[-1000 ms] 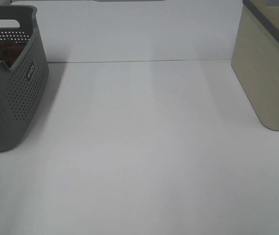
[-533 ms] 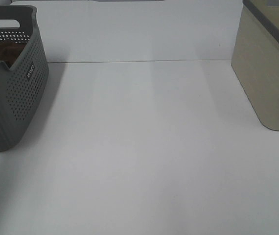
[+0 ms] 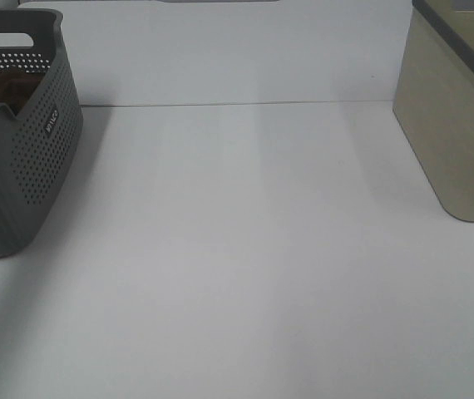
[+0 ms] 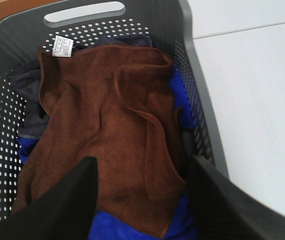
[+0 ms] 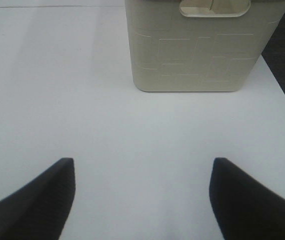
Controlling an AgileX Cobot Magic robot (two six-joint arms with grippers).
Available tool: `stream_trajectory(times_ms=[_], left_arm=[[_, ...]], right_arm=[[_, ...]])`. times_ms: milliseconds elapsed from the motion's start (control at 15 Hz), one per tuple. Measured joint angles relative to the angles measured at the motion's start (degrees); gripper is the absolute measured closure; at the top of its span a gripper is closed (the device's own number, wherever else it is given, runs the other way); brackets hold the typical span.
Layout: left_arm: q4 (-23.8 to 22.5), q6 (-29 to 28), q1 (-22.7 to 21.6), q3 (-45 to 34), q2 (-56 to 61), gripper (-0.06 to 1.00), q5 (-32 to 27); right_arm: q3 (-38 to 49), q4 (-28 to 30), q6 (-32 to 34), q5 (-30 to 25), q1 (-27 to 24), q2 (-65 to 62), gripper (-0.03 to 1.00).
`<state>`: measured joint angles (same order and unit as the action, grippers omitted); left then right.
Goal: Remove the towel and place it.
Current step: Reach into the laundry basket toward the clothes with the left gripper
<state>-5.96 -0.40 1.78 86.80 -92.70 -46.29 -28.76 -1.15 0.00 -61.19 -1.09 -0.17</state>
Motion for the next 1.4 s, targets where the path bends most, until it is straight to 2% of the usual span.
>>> stream_trajectory(times_ms=[133,200,400,800,933,1400], left_arm=[[-3.72,-2.86,0.0,5.16,-5.56,0.42,-2.12],[-7.79,-5.5,0.0,11.86,-11.29,0.42,-4.93],[-12.15,-7.22,-0.74,20.91,-18.96,0.42,-9.28],[-11.69,-7.39,-7.96,34.26,-29.85,0.42,-9.45],[-11.69,-7.39,-9.11,36.96,-32.95,0.42,-9.22],[-13.18,-7.22,-9.63,38.56,-41.25,0.42,-2.64]], right_arm=[[0.0,0.0,0.0,0.0,0.0,0.0,0.26],[0.0,0.0,0.0,0.0,0.0,0.0,0.26],[0.0,0.0,0.0,0.0,0.0,0.0,0.26],[0.0,0.0,0.0,0.0,0.0,0.0,0.26],[0.0,0.0,0.0,0.0,0.0,0.0,0.26],[0.0,0.0,0.0,0.0,0.0,0.0,0.26]])
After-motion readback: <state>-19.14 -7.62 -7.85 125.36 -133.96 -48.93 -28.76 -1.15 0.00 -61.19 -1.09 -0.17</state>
